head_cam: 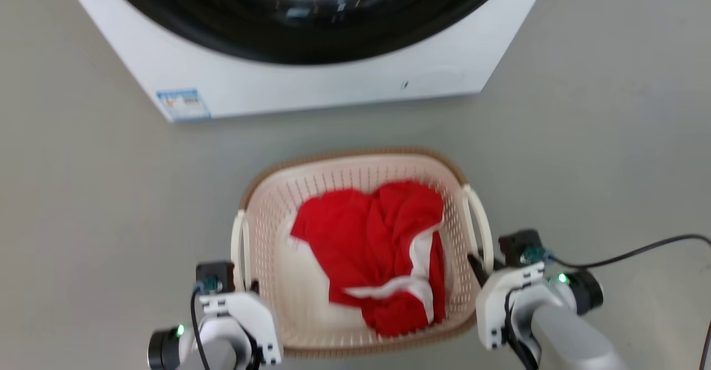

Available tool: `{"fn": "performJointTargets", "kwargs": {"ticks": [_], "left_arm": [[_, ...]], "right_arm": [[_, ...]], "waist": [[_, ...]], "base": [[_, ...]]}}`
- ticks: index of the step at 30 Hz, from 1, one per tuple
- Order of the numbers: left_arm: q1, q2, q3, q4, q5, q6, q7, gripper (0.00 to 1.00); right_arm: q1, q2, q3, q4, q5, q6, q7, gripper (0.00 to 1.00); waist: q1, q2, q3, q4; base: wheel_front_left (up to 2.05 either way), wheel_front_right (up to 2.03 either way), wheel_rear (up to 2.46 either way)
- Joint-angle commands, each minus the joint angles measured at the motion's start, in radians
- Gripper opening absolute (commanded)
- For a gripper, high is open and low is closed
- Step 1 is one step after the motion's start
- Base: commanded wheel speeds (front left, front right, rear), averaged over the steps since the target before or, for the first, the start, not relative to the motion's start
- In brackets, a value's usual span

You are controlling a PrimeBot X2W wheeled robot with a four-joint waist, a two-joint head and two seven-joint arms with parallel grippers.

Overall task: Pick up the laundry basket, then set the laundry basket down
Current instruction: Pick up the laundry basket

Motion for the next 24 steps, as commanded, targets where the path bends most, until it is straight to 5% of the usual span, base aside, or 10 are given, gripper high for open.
{"fn": "performJointTargets", "kwargs": {"ticks": [1,24], "left_arm": [[0.020,0.041,0.011,-0.005,-0.009,0.005,-0.007,0.00],[0.261,0.041,-0.205,-0.068,-0.185,0.077,0.006,0.00]], "right_arm": [[0.030,-0.010,0.035,-0.020,0.004,0.008,0.004,0.00],[0.236,-0.010,0.176,-0.054,0.058,0.008,0.105,0.00]], "waist": [[0.0000,0.0000,-0.072,-0.034],[0.0000,0.0000,-0.323,-0.084]], "base": [[0.00,0.00,0.00],[0.00,0.00,0.00]]}}
